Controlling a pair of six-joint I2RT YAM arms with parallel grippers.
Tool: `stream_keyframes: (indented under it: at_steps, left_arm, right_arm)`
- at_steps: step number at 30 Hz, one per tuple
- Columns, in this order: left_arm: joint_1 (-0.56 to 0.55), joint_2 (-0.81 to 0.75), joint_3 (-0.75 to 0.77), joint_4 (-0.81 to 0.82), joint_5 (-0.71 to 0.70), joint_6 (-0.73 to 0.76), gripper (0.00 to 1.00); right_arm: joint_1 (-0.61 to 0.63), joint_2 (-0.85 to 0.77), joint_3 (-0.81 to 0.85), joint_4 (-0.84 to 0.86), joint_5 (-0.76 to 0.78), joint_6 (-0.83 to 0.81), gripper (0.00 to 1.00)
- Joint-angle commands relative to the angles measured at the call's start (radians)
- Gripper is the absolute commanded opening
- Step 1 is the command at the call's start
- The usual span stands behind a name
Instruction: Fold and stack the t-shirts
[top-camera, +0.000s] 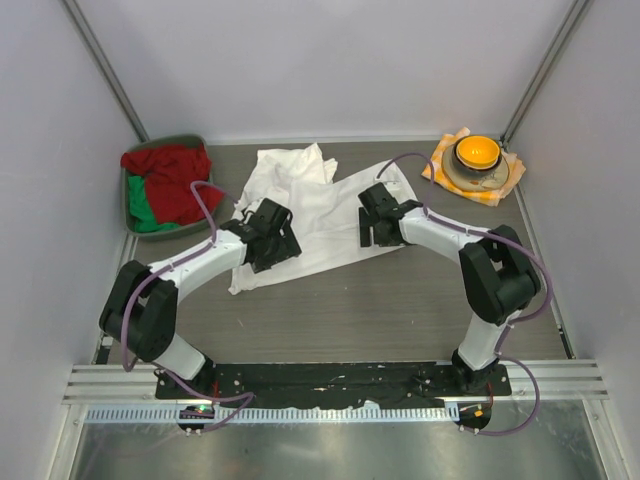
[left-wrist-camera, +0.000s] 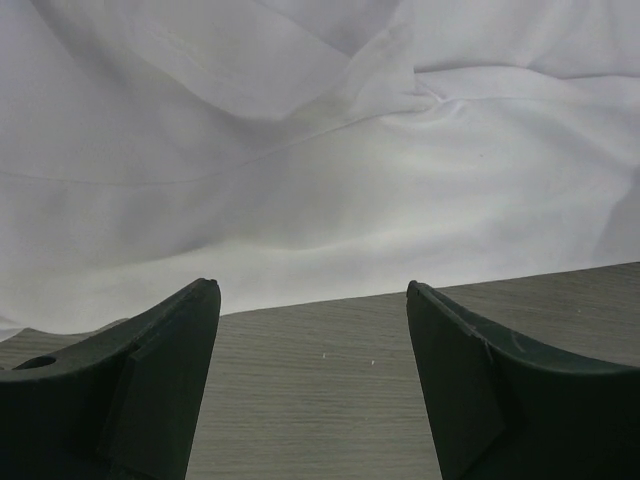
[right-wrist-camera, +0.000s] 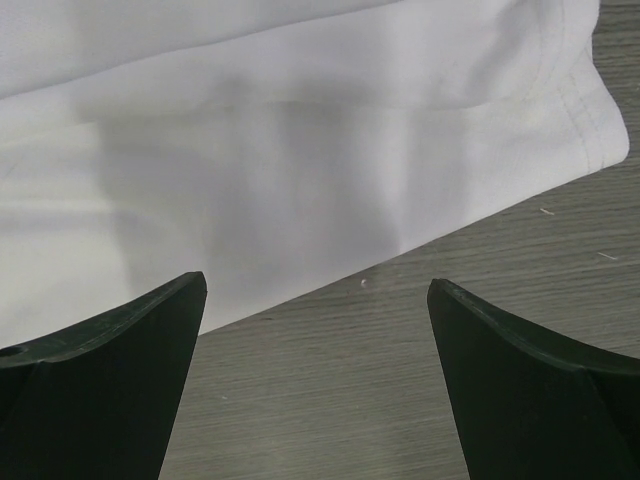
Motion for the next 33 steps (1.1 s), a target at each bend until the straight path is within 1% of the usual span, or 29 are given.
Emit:
stream_keyframes:
  at_steps: [1,8,14,17,21,27,29,31,33]
  left_arm:
    - [-0.005,0.028,0.004,0.09,-0.036,-0.009,0.79]
    - [-0.016,0.113,0.014,0.107,-0.077,0.029,0.78]
    - [-0.057,0.177,-0.011,0.107,-0.113,0.046,0.77]
    - [-0.088,0.197,-0.04,0.098,-0.125,0.051,0.77]
    - [-0.12,0.173,-0.104,0.091,-0.15,0.034,0.76]
    - [-0.143,0.05,-0.253,0.081,-0.137,-0.021,0.76]
    - [-0.163,0.007,-0.284,0.081,-0.127,-0.037,0.76]
    - [-0.198,-0.008,-0.325,0.078,-0.12,-0.07,0.76]
    - [-0.227,-0.028,-0.365,0.078,-0.122,-0.103,0.76]
  right_arm:
    - [0.004,0.051,0.057,0.035,0.024,-0.043,0.99]
    - [0.002,0.131,0.049,0.082,0.005,-0.044,0.99]
    - [0.01,0.09,-0.052,0.102,0.003,-0.024,0.99]
    - [0.022,0.059,-0.092,0.064,0.025,-0.005,0.99]
    - [0.039,-0.011,-0.141,0.001,0.027,0.06,0.98]
    - [0.085,-0.097,-0.221,-0.07,0.004,0.163,0.99]
    - [0.105,-0.131,-0.263,-0.074,-0.009,0.21,0.99]
    - [0.113,-0.159,-0.311,-0.076,-0.029,0.241,0.99]
    - [0.146,-0.17,-0.336,-0.085,-0.027,0.284,0.99]
